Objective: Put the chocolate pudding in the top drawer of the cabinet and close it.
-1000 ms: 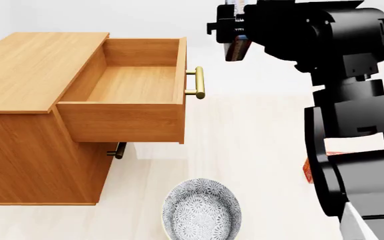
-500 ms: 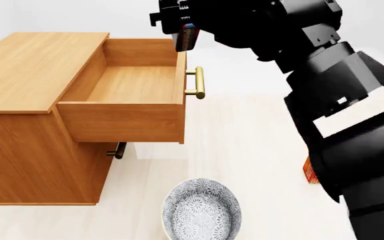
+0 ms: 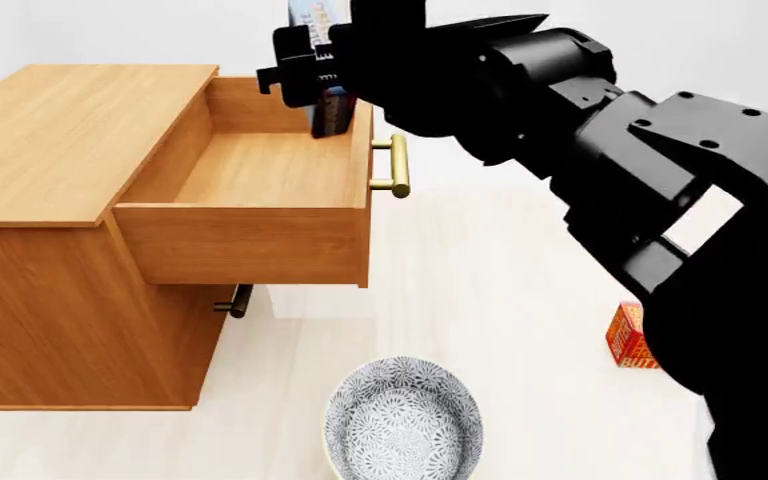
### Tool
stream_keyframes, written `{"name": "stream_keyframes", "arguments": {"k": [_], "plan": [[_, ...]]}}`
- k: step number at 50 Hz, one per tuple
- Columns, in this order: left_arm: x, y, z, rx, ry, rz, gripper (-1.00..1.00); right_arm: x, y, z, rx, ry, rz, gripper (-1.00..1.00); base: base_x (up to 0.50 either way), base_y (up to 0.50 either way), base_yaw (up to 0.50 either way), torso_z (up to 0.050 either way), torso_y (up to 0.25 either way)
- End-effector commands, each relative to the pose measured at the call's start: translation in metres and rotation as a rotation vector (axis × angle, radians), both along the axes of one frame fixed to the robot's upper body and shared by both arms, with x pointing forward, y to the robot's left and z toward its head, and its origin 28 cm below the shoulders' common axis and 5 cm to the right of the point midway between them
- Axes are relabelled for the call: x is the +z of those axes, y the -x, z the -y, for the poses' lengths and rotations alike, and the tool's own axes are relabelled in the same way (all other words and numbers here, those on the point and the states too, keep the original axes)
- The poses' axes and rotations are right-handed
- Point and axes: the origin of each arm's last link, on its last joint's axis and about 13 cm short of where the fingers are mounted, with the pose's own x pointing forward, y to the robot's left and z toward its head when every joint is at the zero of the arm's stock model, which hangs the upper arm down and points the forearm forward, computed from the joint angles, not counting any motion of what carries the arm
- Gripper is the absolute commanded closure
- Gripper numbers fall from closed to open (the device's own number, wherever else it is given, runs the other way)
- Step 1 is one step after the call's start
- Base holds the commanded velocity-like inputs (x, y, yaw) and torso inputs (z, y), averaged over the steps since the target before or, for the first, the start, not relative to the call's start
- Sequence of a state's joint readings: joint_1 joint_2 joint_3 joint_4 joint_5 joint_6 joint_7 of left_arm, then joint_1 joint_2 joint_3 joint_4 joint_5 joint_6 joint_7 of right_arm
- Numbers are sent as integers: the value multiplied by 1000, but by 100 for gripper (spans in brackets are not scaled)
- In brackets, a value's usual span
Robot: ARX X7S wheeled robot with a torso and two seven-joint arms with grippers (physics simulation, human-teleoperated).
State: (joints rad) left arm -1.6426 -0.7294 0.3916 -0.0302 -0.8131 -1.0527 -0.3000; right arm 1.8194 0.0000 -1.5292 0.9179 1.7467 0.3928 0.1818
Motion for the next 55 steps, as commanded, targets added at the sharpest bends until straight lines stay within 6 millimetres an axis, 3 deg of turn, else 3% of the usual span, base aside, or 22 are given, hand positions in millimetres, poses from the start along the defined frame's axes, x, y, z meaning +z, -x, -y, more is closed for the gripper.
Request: {"name": "stream_keyframes", "arguments": {"k": [1, 55], "plan": [[-8, -1, -8, 22, -3, -14, -100, -12, 1, -4, 6, 16, -11, 100, 0, 0, 0, 0, 0], [-24, -4, -13, 34, -7, -43, -100, -57, 4, -10, 35, 59, -110, 100, 0, 0, 0, 0, 0]]}}
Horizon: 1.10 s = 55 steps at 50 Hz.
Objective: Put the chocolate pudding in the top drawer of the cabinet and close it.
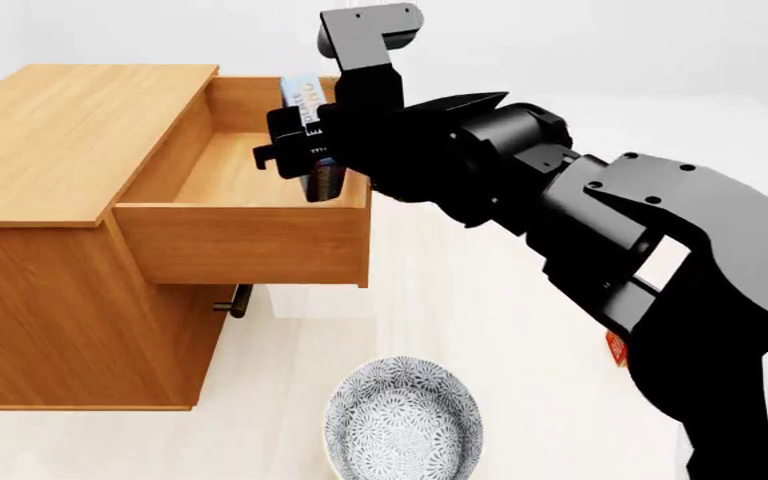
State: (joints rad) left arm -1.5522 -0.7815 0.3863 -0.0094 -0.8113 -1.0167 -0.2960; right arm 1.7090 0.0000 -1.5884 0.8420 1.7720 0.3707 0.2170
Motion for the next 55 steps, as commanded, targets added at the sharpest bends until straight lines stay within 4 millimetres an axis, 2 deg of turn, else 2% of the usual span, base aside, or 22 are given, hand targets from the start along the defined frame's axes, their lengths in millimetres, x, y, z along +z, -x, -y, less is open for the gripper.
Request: {"name": "stream_keyframes", "arguments": {"k": [1, 21, 22, 40, 55], "plan": [[-3, -1, -1, 0, 0, -4, -100, -7, 0, 0, 4, 12, -5, 100, 0, 0, 0, 0, 0], [-5, 0, -2, 2, -2, -11, -100, -14, 0, 0, 3, 13, -24, 100, 0, 0, 0, 0, 0], [-5, -1, -2, 2, -2, -11, -100, -14, 0, 0, 3, 12, -26, -100, 0, 0, 0, 0, 0], [-5, -1, -3, 3, -2, -12, -100, -7, 0, 1, 3, 11, -18, -100, 0, 0, 0, 0, 0], [-6, -1, 0, -8, -1, -13, -100, 45, -1, 7, -35, -28, 85, -100, 0, 0, 0, 0, 0]]}}
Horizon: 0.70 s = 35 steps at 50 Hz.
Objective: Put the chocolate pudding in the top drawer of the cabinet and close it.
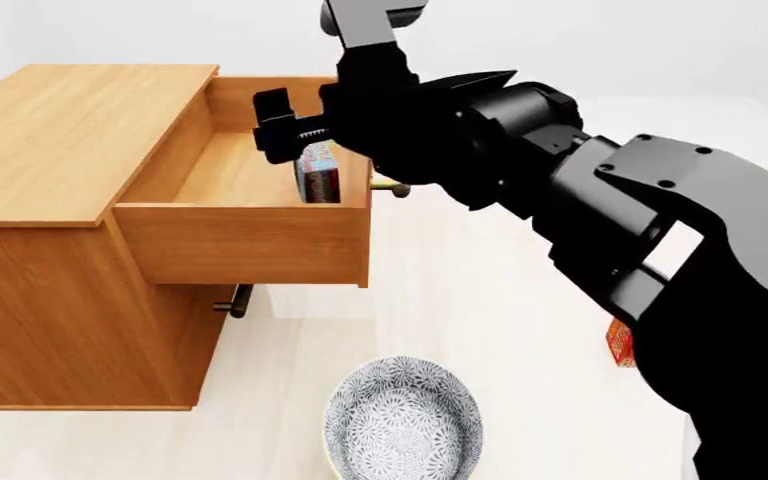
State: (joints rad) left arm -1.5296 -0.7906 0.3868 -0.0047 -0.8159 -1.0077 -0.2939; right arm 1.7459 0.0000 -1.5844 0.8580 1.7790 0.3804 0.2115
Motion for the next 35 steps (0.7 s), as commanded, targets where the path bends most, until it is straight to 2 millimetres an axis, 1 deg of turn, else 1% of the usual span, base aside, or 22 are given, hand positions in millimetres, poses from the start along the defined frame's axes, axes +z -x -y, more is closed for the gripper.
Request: {"name": "stream_keyframes", "arguments": {"k": [1, 5, 9, 12, 16, 20, 22, 25, 32, 35], "plan": [[-1, 1, 2, -9, 2, -1, -100, 34, -1, 6, -32, -23, 67, -100, 0, 0, 0, 0, 0], [-2, 0, 6, -23, 4, -5, -100, 45, -2, 10, -56, -31, 89, -100, 0, 0, 0, 0, 0], [-4, -1, 12, -46, 0, -13, -100, 57, -6, 20, -91, -29, 113, -100, 0, 0, 0, 0, 0], [-5, -3, 18, -64, 0, -15, -100, 64, -10, 30, -133, -29, 125, -100, 0, 0, 0, 0, 0], [-4, -7, 29, -97, -2, -13, -100, 71, -17, 50, -207, -30, 132, -100, 0, 0, 0, 0, 0], [-5, -14, 43, -142, -3, -16, -100, 76, -22, 74, -286, -27, 132, -100, 0, 0, 0, 0, 0], [-7, -19, 51, -166, -4, -20, -100, 75, -19, 87, -322, -22, 130, -100, 0, 0, 0, 0, 0], [-11, -26, 63, -202, -5, -28, -100, 75, -8, 107, -373, -19, 132, -100, 0, 0, 0, 0, 0], [-15, -38, 87, -271, -12, -39, -100, 76, 11, 145, -473, -22, 139, -100, 0, 0, 0, 0, 0], [-16, -40, 98, -300, -17, -44, -100, 75, 19, 157, -505, -27, 140, -100, 0, 0, 0, 0, 0]]}}
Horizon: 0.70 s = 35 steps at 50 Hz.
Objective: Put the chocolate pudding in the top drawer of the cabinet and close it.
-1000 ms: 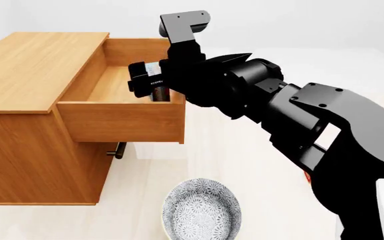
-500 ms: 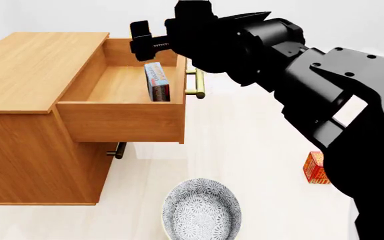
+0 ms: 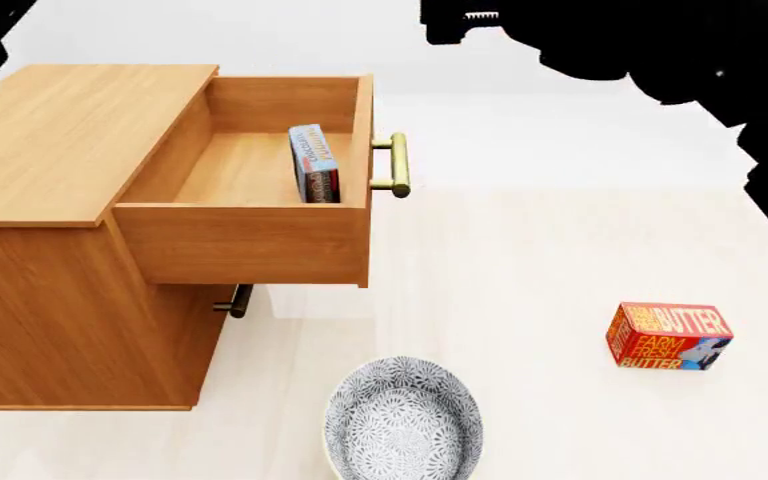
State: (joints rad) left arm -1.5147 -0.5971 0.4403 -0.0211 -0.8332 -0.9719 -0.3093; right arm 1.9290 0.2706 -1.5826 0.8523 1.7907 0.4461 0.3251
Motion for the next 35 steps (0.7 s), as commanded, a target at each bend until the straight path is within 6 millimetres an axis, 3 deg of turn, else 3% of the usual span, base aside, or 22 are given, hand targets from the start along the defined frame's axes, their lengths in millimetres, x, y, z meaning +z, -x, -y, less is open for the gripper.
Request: {"name": "stream_keyframes", "arguments": {"k": [1, 18, 35], "plan": [[-7, -14, 40, -113, -12, -16, -100, 2, 27, 56, -155, -17, 13, -100, 0, 0, 0, 0, 0], [-28, -26, 107, -310, -44, -50, -100, -8, 83, 115, -334, -37, 15, -100, 0, 0, 0, 0, 0], [-58, -11, 161, -477, -65, -102, -100, -32, 119, 146, -474, -44, -20, -100, 0, 0, 0, 0, 0]]}}
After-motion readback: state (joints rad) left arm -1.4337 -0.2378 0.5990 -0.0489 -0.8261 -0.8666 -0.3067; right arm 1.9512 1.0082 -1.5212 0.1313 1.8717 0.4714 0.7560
